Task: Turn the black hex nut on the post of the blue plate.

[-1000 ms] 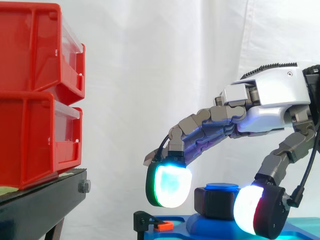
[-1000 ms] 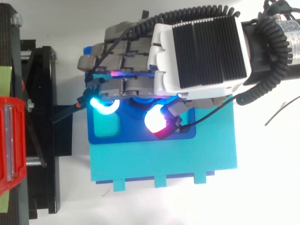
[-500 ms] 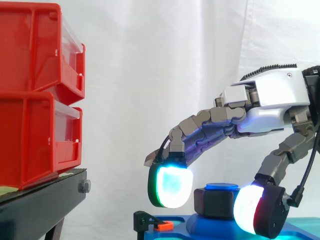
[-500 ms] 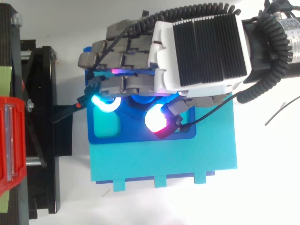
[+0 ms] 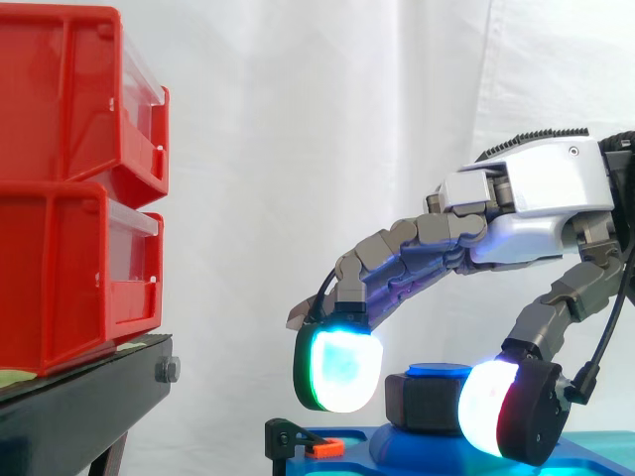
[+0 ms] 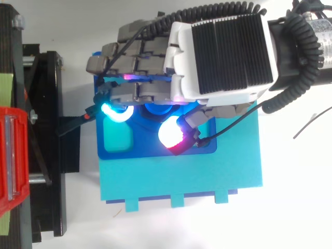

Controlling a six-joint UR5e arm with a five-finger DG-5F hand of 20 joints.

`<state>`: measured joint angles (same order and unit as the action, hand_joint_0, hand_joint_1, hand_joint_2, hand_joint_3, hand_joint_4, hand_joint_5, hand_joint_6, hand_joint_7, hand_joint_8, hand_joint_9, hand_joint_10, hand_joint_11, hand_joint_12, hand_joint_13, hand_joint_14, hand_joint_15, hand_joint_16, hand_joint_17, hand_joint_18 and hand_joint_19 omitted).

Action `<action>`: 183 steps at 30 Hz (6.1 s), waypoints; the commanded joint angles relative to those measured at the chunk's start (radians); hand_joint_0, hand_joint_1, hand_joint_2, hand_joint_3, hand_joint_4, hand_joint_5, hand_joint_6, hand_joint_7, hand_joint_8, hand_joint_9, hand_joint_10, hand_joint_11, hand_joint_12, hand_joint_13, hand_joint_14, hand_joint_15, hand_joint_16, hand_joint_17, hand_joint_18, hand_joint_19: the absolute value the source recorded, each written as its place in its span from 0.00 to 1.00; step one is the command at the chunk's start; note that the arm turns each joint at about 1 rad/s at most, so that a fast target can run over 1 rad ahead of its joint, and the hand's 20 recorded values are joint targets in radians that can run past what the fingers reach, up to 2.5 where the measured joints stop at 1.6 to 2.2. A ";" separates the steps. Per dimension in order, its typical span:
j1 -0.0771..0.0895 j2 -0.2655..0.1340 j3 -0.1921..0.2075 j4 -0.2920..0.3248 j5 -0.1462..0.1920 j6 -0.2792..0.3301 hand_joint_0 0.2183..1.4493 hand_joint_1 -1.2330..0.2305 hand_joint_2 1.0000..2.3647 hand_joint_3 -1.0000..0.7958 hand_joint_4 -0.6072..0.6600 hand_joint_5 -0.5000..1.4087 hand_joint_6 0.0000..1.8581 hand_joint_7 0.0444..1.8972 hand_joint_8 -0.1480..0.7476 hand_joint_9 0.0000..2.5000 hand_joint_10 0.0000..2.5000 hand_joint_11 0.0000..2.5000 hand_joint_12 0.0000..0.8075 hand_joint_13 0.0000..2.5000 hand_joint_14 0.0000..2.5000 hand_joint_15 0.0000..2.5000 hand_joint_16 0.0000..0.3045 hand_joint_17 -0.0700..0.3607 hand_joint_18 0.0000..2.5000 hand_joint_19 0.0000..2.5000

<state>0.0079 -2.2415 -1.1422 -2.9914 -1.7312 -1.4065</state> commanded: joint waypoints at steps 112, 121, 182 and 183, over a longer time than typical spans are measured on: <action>0.007 0.003 0.170 -0.132 -0.025 0.009 0.17 0.42 0.00 0.28 0.62 0.13 0.27 0.38 0.46 0.11 0.00 0.00 0.48 0.16 0.00 0.05 0.18 0.44 0.17 0.12; -0.025 0.080 0.191 -0.343 -0.039 -0.055 0.17 0.44 0.00 0.28 0.62 0.13 0.27 0.38 0.46 0.11 0.00 0.00 0.48 0.16 0.00 0.05 0.18 0.44 0.17 0.12; -0.063 0.424 -0.375 -0.100 0.292 0.827 0.22 0.47 0.00 0.28 0.63 0.14 0.27 0.37 0.46 0.14 0.00 0.00 0.45 0.17 0.00 0.05 0.16 0.41 0.17 0.12; -0.065 0.425 -0.375 -0.100 0.292 0.827 0.22 0.47 0.00 0.28 0.63 0.14 0.27 0.37 0.46 0.14 0.00 0.00 0.45 0.16 0.00 0.05 0.16 0.41 0.16 0.12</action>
<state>-0.0558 -1.8164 -1.5181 -3.0914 -1.4389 -0.5795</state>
